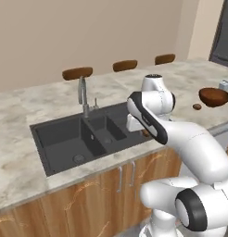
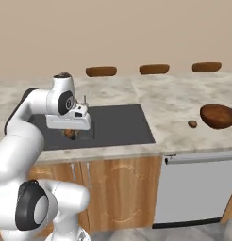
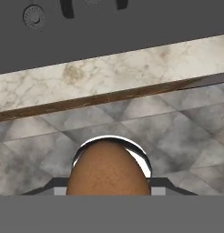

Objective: Gather the eggs and milk located in the vicinity of the sink area and place them right next to the bowl.

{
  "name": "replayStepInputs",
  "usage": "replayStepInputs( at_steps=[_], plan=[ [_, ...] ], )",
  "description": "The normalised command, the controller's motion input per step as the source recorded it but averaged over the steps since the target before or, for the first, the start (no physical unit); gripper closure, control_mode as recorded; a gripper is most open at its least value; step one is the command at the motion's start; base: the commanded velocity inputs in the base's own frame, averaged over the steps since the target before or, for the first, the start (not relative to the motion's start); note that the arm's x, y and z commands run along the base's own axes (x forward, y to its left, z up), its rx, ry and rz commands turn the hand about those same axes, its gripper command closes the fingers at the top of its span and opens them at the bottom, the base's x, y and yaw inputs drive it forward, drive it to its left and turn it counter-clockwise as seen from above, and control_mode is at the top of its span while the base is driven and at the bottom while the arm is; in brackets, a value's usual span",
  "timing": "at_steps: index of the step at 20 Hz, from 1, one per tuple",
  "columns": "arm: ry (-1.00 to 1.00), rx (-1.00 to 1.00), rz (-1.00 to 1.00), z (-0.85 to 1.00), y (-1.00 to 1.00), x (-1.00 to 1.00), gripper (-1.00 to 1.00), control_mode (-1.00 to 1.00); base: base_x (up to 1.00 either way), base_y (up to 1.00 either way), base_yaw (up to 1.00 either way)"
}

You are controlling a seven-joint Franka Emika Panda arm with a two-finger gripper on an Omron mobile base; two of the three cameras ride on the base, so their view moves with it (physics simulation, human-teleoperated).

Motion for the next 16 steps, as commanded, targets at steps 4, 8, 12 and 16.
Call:
replayStepInputs(
  at_steps=[4,8,12,16],
  plan=[
    [0.0,0.0,0.0,0.0,0.0,0.0,1.0,1.0,0.02,-1.0,0.0],
    [0.0,0.0,0.0,0.0,0.0,0.0,1.0,1.0,0.06,-1.0,0.0],
    [0.0,0.0,0.0,0.0,0.0,0.0,1.0,1.0,0.12,-1.0,0.0],
    [0.0,0.0,0.0,0.0,0.0,0.0,1.0,1.0,0.09,-1.0,0.0]
  ],
)
